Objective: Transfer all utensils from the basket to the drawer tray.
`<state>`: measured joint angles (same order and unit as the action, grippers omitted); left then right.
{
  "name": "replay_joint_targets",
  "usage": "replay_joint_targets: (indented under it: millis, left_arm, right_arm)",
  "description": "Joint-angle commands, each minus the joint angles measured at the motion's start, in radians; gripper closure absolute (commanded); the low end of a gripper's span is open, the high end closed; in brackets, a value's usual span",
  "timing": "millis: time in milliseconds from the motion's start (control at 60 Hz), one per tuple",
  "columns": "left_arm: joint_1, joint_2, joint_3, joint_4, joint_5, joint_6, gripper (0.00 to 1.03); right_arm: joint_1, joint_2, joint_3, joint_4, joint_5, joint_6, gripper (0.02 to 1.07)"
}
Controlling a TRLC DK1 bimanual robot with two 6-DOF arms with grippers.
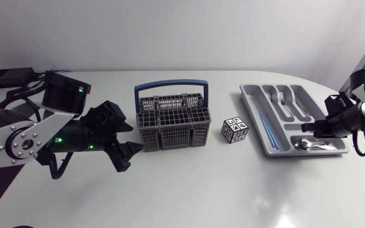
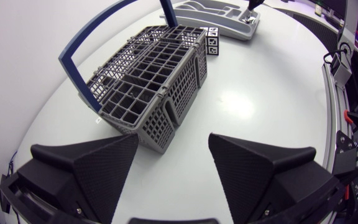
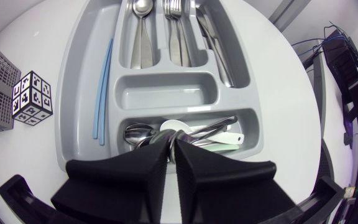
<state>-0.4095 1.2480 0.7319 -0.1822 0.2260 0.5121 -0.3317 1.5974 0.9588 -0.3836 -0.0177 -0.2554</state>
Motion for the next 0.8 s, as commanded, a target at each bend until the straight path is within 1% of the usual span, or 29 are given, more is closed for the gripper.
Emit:
replay_joint_targets:
  millis: [0, 100, 117, 200, 267, 350, 383, 467, 533, 617, 783]
  left_arm:
    - [0.006, -0.013, -0.02, -0.002, -0.007, -0.015, 0.25]
    - [0.008, -0.009, -0.02, 0.001, -0.007, -0.015, 0.25]
    - [0.008, -0.009, -0.019, 0.001, -0.007, -0.015, 0.25]
    - [0.015, -0.005, -0.019, 0.001, -0.007, -0.015, 0.25]
    - [0.021, -0.004, -0.019, 0.003, -0.007, -0.015, 0.25]
    - [0.038, -0.001, -0.019, 0.009, -0.007, -0.018, 0.25]
    - [0.052, 0.005, -0.009, 0.01, -0.008, -0.02, 0.25]
    - [0.069, 0.025, 0.006, 0.012, -0.019, -0.03, 0.25]
    - [0.083, 0.041, 0.014, 0.021, -0.031, -0.038, 0.25]
    - [0.09, 0.059, 0.024, 0.026, -0.039, -0.044, 0.25]
    - [0.097, 0.131, 0.066, 0.05, -0.076, -0.07, 0.25]
  right_arm:
    - [0.029, 0.009, -0.034, 0.022, 0.01, 0.01, 0.67]
    - [0.056, -0.017, -0.048, 0.02, 0.012, 0.011, 0.48]
    - [0.063, -0.031, -0.054, 0.02, 0.015, 0.011, 0.42]
    - [0.091, -0.079, -0.063, 0.015, 0.033, 0.011, 0.26]
    - [0.125, -0.139, -0.072, 0.012, 0.033, 0.01, 0.24]
    - [0.168, -0.198, -0.083, 0.015, 0.032, 0.008, 0.24]
    - [0.215, -0.235, -0.084, 0.009, 0.022, 0.005, 0.24]
    - [0.273, -0.264, -0.078, 0.0, -0.014, 0.015, 0.24]
    - [0.33, -0.263, -0.065, -0.003, -0.042, 0.036, 0.24]
    - [0.381, -0.248, -0.052, 0.006, -0.047, 0.054, 0.24]
    - [0.519, -0.152, -0.003, 0.08, -0.056, 0.119, 0.24]
